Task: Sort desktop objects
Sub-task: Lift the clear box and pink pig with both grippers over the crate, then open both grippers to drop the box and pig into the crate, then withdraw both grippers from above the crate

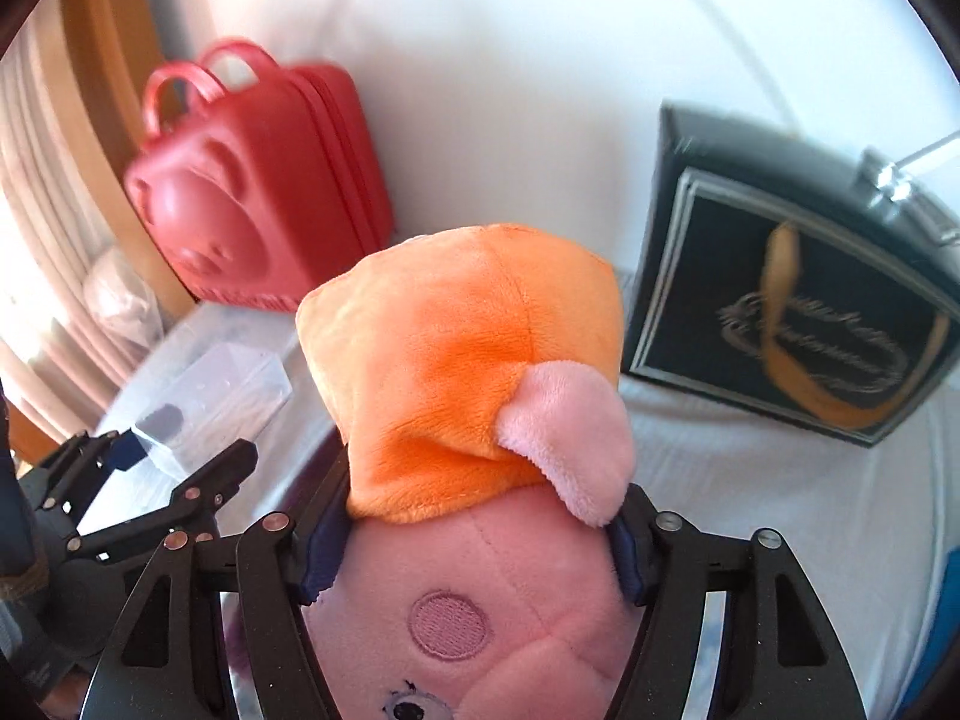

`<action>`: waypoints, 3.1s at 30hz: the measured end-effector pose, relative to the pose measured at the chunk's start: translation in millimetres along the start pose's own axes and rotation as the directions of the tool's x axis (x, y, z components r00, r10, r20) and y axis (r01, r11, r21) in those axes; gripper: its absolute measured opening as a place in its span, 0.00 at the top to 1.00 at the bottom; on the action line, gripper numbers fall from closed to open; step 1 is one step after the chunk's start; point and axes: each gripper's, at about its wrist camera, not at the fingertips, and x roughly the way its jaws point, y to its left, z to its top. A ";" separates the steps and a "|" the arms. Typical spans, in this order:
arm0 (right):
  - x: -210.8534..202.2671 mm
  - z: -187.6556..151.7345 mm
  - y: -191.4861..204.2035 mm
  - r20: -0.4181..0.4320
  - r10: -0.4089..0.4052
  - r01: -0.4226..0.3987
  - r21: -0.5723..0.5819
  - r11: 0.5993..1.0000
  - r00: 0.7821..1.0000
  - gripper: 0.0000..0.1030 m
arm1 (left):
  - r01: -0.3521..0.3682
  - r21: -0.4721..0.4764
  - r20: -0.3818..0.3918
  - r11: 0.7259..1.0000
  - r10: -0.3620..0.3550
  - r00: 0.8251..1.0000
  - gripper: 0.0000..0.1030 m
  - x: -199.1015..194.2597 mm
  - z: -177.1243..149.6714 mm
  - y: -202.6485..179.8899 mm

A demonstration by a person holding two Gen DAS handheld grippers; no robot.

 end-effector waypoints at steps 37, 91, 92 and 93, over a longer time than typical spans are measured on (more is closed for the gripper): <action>-567.8 -219.0 -129.5 0.451 -0.534 0.370 0.404 0.837 0.715 0.31 | 0.411 0.365 0.292 0.836 -0.522 0.802 0.43 -393.8 -86.8 -243.5; -609.6 -360.6 -254.1 0.122 -0.599 0.510 0.408 0.757 0.791 0.00 | 0.389 0.374 0.197 0.842 -0.482 0.854 0.03 -476.4 -186.0 -411.6; -608.7 -360.5 -251.6 0.122 -0.602 0.515 0.402 0.757 0.789 0.00 | 0.383 0.375 0.200 0.845 -0.476 0.856 0.03 -477.9 -186.8 -411.2; -608.5 -359.9 -248.6 0.122 -0.605 0.520 0.398 0.756 0.787 0.00 | 0.376 0.376 0.200 0.847 -0.471 0.859 0.03 -479.2 -187.2 -410.9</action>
